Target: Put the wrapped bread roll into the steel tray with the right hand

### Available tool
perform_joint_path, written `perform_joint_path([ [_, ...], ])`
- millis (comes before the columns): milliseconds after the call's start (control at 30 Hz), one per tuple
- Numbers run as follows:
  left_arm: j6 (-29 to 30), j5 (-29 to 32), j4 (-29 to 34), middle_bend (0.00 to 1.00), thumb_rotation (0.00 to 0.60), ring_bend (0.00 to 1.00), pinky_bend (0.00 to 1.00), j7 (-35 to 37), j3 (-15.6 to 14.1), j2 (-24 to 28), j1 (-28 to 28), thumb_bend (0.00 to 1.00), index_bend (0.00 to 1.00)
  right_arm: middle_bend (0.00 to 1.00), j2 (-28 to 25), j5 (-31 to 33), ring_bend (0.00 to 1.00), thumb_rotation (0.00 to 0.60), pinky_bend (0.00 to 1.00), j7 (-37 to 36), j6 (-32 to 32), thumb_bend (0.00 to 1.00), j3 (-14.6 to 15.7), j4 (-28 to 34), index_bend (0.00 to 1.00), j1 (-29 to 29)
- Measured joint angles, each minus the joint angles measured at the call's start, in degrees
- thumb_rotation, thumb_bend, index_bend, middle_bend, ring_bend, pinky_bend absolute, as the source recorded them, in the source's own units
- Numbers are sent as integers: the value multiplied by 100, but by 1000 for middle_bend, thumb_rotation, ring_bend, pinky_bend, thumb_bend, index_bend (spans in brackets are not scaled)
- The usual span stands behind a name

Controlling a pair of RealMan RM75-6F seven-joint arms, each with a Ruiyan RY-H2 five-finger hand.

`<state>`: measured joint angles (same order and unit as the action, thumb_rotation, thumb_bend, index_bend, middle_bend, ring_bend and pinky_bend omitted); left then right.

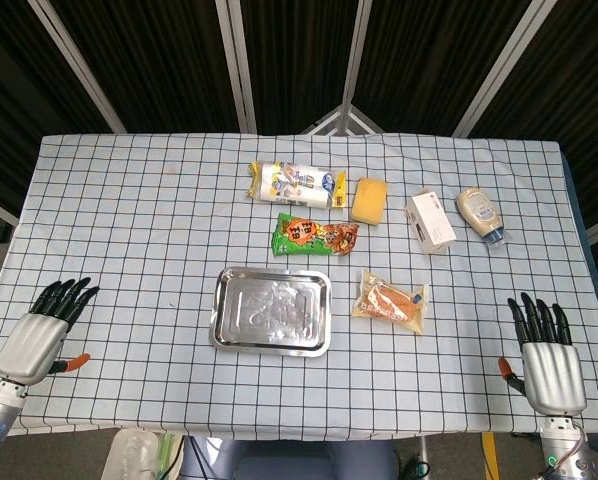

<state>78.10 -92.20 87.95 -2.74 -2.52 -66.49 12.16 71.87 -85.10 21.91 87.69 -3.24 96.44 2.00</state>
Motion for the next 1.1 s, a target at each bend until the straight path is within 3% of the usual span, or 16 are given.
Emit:
perform_joint_path([
  [400,42,-98,-11,0,600,0,0,12,-15,-30,9,64,0,0,300,-263,0,600,0,59,-315,327,72,-258,0,248],
  [667,-46,-4,-44,0,600,0,0,31,26,-43,50,64,0,0,1043,-440,0,600,0,240,-970,328,33,-627,0,792],
  [1100,20,-45,-76,0,600,0,0,247,23,44,45,64,0,0,2248,398,0,600,0,918,-2101,327,-556,-1389,0,1711],
])
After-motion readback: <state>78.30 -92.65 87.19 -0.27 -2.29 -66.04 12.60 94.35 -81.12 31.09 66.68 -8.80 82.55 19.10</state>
